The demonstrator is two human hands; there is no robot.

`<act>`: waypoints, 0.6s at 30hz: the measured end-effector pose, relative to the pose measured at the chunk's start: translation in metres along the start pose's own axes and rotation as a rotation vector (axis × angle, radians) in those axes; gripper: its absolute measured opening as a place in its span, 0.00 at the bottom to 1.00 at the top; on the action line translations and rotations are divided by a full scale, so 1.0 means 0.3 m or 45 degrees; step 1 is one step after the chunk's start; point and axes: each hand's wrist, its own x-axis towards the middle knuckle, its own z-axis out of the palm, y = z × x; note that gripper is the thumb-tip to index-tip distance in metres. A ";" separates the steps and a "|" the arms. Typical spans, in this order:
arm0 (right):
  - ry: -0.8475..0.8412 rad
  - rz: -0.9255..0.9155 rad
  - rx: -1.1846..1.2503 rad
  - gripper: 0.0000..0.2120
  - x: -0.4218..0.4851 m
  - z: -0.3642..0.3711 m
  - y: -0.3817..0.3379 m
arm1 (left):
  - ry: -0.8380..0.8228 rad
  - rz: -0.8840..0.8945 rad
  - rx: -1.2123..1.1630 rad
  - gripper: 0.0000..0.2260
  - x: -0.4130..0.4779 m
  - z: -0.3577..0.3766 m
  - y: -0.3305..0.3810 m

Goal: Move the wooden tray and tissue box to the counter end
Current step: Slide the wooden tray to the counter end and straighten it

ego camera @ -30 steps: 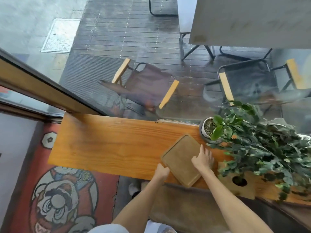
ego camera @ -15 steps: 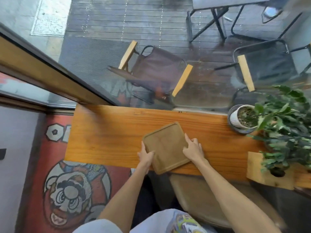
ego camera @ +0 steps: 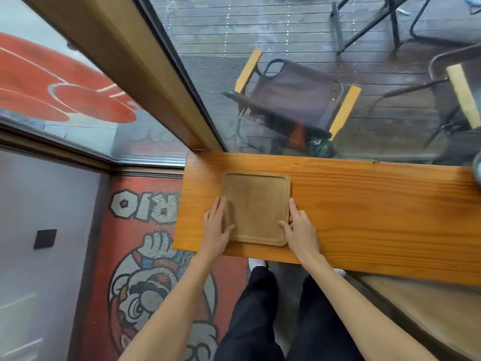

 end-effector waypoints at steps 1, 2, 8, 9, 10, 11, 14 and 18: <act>0.041 -0.067 -0.021 0.36 -0.010 0.021 -0.009 | -0.030 0.056 0.046 0.37 -0.003 -0.012 -0.036; 0.087 -0.150 -0.082 0.36 -0.020 0.041 -0.006 | -0.055 0.111 0.118 0.40 -0.006 -0.017 -0.073; 0.154 -0.475 -0.523 0.42 -0.046 0.136 0.112 | -0.045 0.382 0.492 0.46 -0.010 0.006 -0.231; 0.159 -0.509 -0.560 0.43 -0.041 0.140 0.125 | -0.013 0.396 0.538 0.45 -0.009 0.008 -0.241; 0.170 -0.540 -0.583 0.43 -0.034 0.142 0.134 | 0.017 0.407 0.582 0.45 -0.008 0.010 -0.248; 0.183 -0.563 -0.590 0.43 -0.027 0.141 0.140 | 0.038 0.418 0.619 0.44 -0.008 0.012 -0.254; 0.227 -0.612 -0.587 0.43 -0.004 0.134 0.150 | 0.076 0.446 0.685 0.43 -0.010 0.013 -0.260; 0.289 -0.668 -0.549 0.42 0.027 0.132 0.164 | 0.108 0.522 0.686 0.39 0.012 0.011 -0.243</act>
